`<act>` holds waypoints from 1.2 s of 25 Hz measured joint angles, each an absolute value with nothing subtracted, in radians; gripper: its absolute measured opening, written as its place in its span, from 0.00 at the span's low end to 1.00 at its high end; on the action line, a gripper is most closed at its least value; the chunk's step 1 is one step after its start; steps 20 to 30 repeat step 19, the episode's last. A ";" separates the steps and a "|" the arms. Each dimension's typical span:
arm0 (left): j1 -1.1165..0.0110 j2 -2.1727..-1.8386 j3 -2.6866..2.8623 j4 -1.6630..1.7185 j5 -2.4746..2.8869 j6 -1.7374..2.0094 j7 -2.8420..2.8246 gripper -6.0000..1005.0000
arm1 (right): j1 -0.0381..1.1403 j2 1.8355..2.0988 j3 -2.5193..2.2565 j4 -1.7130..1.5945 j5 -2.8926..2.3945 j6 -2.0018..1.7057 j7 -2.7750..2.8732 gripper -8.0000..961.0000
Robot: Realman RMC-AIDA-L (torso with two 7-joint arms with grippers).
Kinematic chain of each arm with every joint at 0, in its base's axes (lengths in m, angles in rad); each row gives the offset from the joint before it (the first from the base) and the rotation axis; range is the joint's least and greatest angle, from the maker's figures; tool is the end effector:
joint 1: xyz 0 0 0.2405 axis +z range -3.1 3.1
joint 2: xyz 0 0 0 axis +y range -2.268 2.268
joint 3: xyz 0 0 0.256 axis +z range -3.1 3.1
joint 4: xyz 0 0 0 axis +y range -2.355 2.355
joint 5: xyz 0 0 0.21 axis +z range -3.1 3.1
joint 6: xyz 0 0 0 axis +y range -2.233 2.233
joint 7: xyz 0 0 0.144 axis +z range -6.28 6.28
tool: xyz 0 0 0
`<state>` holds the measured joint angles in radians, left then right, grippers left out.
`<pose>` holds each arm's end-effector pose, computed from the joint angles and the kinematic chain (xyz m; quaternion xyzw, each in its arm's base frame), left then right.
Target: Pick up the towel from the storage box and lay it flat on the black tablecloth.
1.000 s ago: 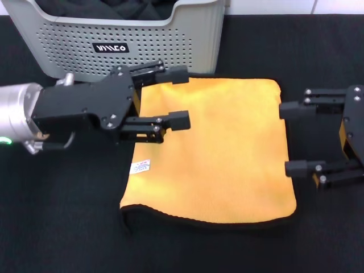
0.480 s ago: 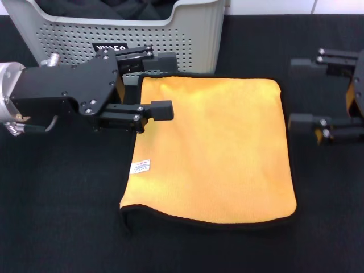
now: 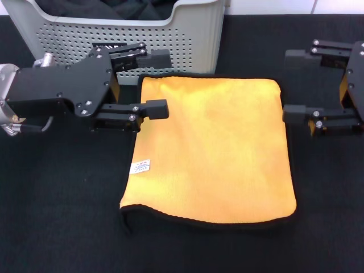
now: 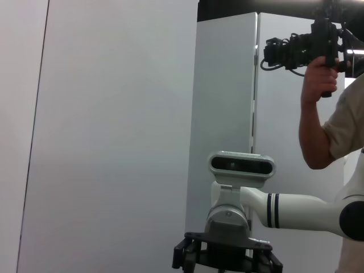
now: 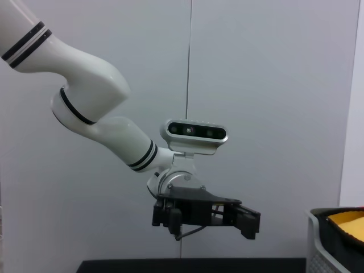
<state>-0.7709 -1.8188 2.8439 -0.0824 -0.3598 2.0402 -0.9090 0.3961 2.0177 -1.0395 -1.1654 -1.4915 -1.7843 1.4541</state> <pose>-0.2173 0.3154 0.0527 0.9003 0.0253 0.4345 0.0046 0.1656 0.3045 0.0720 -0.9389 -0.0342 0.3341 0.0745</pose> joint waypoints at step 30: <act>-0.727 -1.820 2.844 -0.069 -0.377 2.042 -0.950 0.83 | 0.403 2.014 -1.054 -1.178 -1.491 -1.865 1.552 0.81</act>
